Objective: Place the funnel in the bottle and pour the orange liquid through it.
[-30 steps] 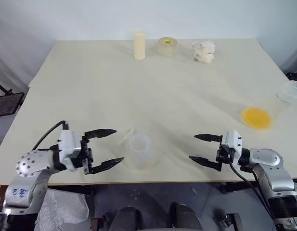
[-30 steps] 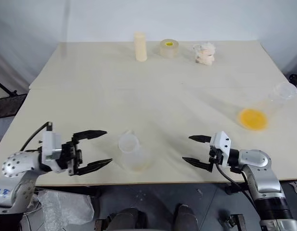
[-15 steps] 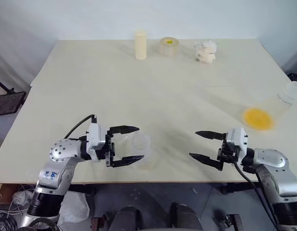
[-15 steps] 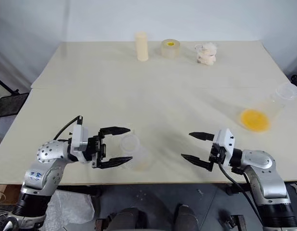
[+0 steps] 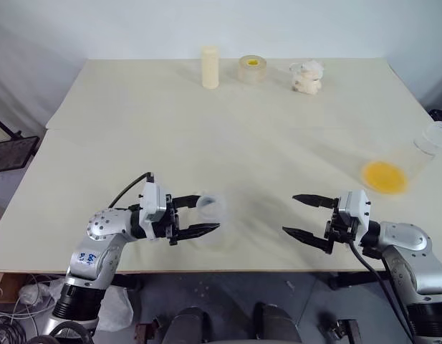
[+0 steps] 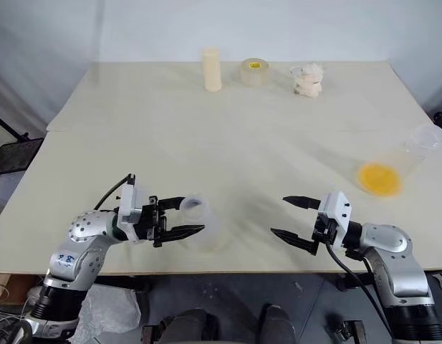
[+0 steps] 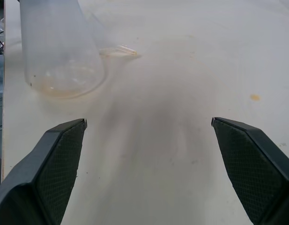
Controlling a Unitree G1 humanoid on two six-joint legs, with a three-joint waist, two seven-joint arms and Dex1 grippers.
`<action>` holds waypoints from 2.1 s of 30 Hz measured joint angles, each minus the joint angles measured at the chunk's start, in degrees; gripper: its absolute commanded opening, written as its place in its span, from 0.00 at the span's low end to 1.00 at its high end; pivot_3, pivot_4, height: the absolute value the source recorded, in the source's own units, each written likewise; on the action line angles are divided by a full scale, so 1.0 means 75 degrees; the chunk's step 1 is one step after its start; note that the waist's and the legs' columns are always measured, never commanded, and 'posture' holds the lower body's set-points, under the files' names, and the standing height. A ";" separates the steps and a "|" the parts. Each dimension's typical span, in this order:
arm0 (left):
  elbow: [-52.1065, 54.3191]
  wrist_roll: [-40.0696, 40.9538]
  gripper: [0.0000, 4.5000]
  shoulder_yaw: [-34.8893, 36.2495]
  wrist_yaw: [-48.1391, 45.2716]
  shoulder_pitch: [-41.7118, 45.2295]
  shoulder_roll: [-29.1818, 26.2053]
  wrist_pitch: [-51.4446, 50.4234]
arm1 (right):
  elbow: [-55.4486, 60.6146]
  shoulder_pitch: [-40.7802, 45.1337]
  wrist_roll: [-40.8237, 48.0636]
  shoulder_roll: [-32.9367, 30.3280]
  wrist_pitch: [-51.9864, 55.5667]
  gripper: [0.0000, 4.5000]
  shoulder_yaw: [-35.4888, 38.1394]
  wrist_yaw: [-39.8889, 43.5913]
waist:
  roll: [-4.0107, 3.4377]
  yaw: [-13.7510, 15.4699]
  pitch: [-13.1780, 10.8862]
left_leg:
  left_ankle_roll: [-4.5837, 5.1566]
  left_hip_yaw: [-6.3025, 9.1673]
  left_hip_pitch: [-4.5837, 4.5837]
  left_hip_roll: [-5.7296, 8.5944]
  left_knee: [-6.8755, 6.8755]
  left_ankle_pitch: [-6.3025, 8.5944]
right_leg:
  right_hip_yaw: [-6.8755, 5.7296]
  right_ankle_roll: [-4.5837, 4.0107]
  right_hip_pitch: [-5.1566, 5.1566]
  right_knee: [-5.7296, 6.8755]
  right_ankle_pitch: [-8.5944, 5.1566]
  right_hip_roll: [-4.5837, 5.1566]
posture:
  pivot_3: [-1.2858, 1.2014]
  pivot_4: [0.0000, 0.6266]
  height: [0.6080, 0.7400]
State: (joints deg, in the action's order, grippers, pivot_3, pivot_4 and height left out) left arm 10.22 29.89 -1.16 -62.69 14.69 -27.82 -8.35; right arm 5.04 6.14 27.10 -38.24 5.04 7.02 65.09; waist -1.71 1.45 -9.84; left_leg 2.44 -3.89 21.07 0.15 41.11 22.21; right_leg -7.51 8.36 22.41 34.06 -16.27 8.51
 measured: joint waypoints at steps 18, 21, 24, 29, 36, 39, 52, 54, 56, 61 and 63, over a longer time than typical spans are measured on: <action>-0.2212 -0.2024 0.52 -0.1049 0.2122 0.2821 0.1902 0.0215 | -0.0304 -0.0060 0.0100 -0.0013 -0.0185 1.00 0.0619 -0.0289 | 0.0028 0.0106 -0.0017 | 0.0010 0.0001 0.0017 0.0014 0.0020 -0.0006 | -0.0011 0.0013 -0.0012 -0.0008 0.0007 0.0001 | 0.52 0.24 1.00; -0.2895 -0.2402 0.52 -0.1139 0.2431 0.3369 0.2170 0.0517 | -0.0505 -0.0044 0.0175 -0.0073 -0.0215 1.00 0.1031 -0.0338 | 0.0031 0.0131 -0.0019 | 0.0011 -0.0005 0.0014 0.0013 0.0012 -0.0006 | -0.0007 0.0016 -0.0008 -0.0015 0.0008 0.0003 | 0.52 0.24 1.00; -0.3601 -0.2586 0.52 -0.1190 0.2577 0.3650 0.2533 0.0765 | -0.0563 -0.0056 0.0177 -0.0073 -0.0232 1.00 0.1191 -0.0396 | 0.0034 0.0137 -0.0021 | 0.0011 -0.0004 0.0019 0.0012 0.0006 -0.0007 | -0.0013 0.0016 0.0001 -0.0012 0.0008 0.0002 | 0.52 0.24 1.00; -0.4525 -0.2773 0.52 -0.1192 0.2684 0.4250 0.2915 0.0978 | -0.0433 -0.0229 0.0178 -0.0069 -0.0244 1.00 0.1233 -0.0515 | 0.0037 0.0160 -0.0023 | 0.0011 -0.0017 0.0019 0.0013 0.0008 -0.0007 | -0.0014 0.0016 0.0000 -0.0011 0.0009 0.0002 | 0.52 0.24 1.00; -0.5069 -0.2817 0.81 -0.1146 0.2620 0.4300 0.3038 0.1153 | 0.0157 -0.0663 0.0258 -0.0065 -0.0149 1.00 0.1239 -0.0807 | 0.0038 0.0167 -0.0023 | 0.0011 -0.0011 0.0019 0.0012 0.0011 -0.0007 | -0.0011 0.0016 -0.0001 -0.0012 0.0009 0.0002 | 0.52 0.24 1.00; -0.5060 -0.2810 1.00 -0.1147 0.2518 0.4299 0.3048 0.1116 | 0.0313 -0.0702 0.0284 -0.0066 -0.0125 1.00 0.1240 -0.0914 | 0.0038 0.0172 -0.0023 | 0.0011 -0.0010 0.0019 0.0012 0.0011 -0.0007 | -0.0012 0.0016 -0.0001 -0.0011 0.0009 0.0002 | 0.52 0.24 1.00; -0.3755 -0.2754 1.00 -0.1114 0.2290 0.3793 0.2593 0.0274 | 0.0480 -0.0546 0.0310 -0.0066 -0.0004 1.00 0.1221 -0.1101 | 0.0038 0.0169 -0.0023 | 0.0011 -0.0006 0.0017 0.0010 0.0012 -0.0007 | -0.0010 0.0016 -0.0001 -0.0008 0.0009 0.0002 | 0.52 0.24 1.00; -0.3548 -0.2749 1.00 -0.1102 0.2279 0.3691 0.2469 0.0108 | 0.0464 -0.0469 0.0305 -0.0066 -0.0004 1.00 0.1212 -0.1094 | 0.0038 0.0166 -0.0023 | 0.0011 -0.0006 0.0017 0.0011 0.0011 -0.0007 | -0.0010 0.0016 0.0000 -0.0009 0.0009 0.0002 | 0.52 0.24 1.00; -0.3432 -0.2720 1.00 -0.1083 0.2253 0.3626 0.2368 -0.0012 | 0.0423 -0.0361 0.0298 -0.0066 -0.0005 1.00 0.1206 -0.1084 | 0.0038 0.0170 -0.0023 | 0.0011 -0.0004 0.0017 0.0010 0.0012 -0.0007 | -0.0011 0.0016 -0.0001 -0.0008 0.0009 0.0002 | 0.52 0.24 1.00; -0.3269 -0.2677 1.00 -0.1029 0.2263 0.3608 0.2335 -0.0135 | 0.0254 -0.0180 0.0239 -0.0065 -0.0006 1.00 0.1152 -0.1052 | 0.0038 0.0190 -0.0023 | 0.0011 -0.0004 0.0018 0.0012 0.0014 -0.0007 | -0.0010 0.0016 -0.0003 -0.0009 0.0009 0.0003 | 0.52 0.24 1.00; -0.3235 -0.2670 1.00 -0.1029 0.2263 0.3607 0.2323 -0.0201 | 0.0199 -0.0137 0.0213 -0.0065 -0.0006 1.00 0.1121 -0.1046 | 0.0038 0.0185 -0.0023 | 0.0011 -0.0004 0.0018 0.0011 0.0013 -0.0007 | -0.0011 0.0016 -0.0002 -0.0008 0.0009 0.0002 | 0.52 0.24 1.00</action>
State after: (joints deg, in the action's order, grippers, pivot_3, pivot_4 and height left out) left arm -14.04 9.86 -8.88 -45.72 41.74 -10.40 -9.86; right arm 6.53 5.11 28.70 -38.72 4.99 15.43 57.24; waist -1.43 2.84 -10.01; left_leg 2.53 -3.92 21.21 0.23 41.21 22.16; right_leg -7.60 8.48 22.40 34.00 -16.21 8.53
